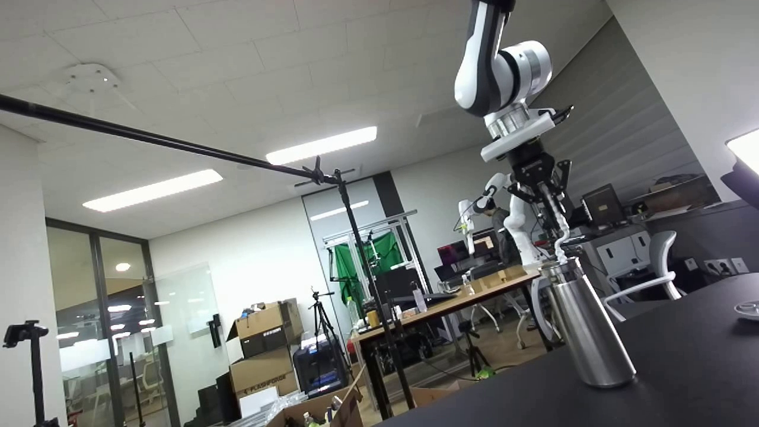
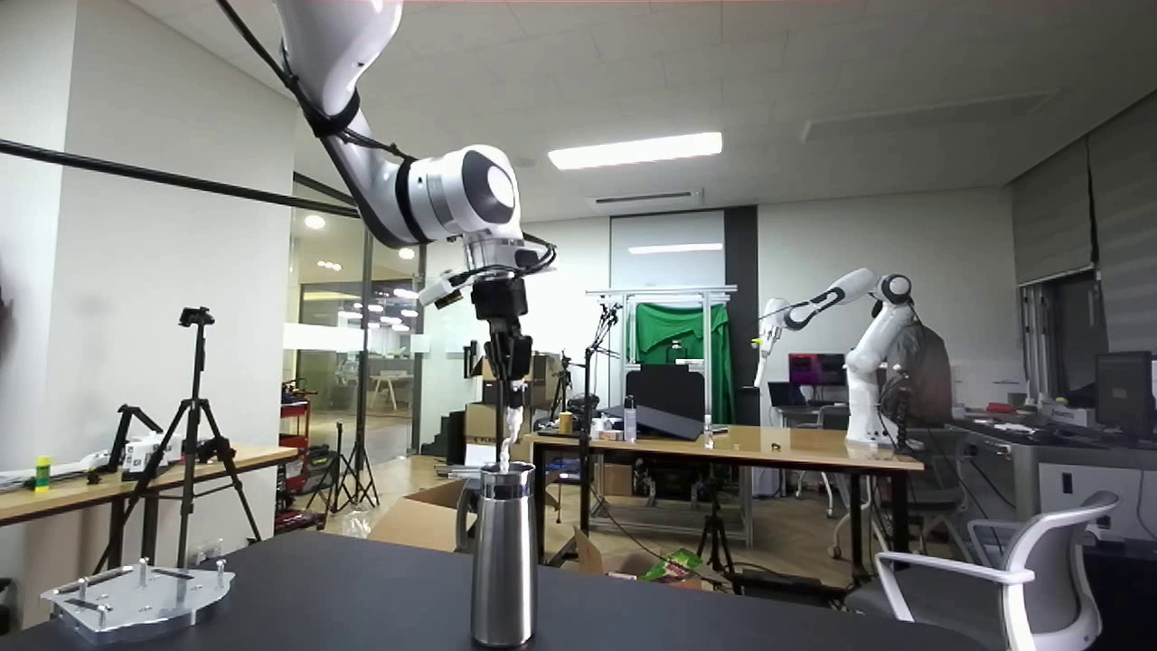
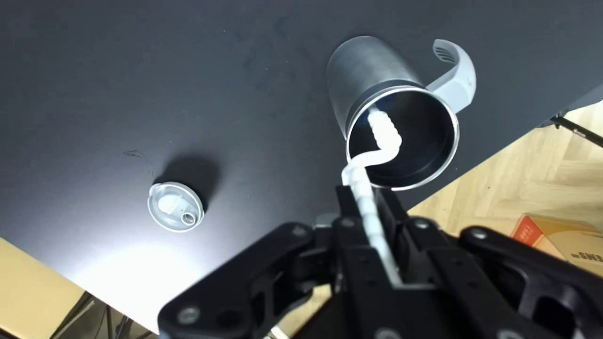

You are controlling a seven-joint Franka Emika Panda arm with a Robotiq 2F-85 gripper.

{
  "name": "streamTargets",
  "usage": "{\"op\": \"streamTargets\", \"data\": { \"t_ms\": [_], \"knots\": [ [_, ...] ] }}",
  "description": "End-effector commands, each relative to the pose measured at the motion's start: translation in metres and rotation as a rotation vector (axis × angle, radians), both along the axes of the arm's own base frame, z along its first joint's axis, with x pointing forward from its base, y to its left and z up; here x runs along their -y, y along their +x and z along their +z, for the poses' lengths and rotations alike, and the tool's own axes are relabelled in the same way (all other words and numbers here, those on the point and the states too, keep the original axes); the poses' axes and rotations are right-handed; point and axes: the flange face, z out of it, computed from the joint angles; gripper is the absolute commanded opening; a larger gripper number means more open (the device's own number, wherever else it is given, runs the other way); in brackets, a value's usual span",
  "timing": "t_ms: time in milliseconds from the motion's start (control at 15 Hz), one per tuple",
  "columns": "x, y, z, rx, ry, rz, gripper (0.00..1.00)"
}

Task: Clean the flask using the white stick inside it

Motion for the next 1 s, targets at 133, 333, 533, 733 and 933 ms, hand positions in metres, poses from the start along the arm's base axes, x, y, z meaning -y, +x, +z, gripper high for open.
{"op": "streamTargets", "data": {
  "t_ms": [133,333,533,733,933],
  "knots": [
    [0.001,0.024,-0.028,-0.036,0.011,-0.036,0.04],
    [-0.002,0.027,-0.034,-0.045,0.011,-0.034,0.04],
    [-0.004,0.022,-0.032,-0.052,0.008,-0.031,0.43],
    [-0.004,0.012,-0.026,-0.053,0.012,-0.031,0.59],
    [0.002,-0.005,-0.018,-0.042,-0.007,-0.056,0.81]
  ]
}}
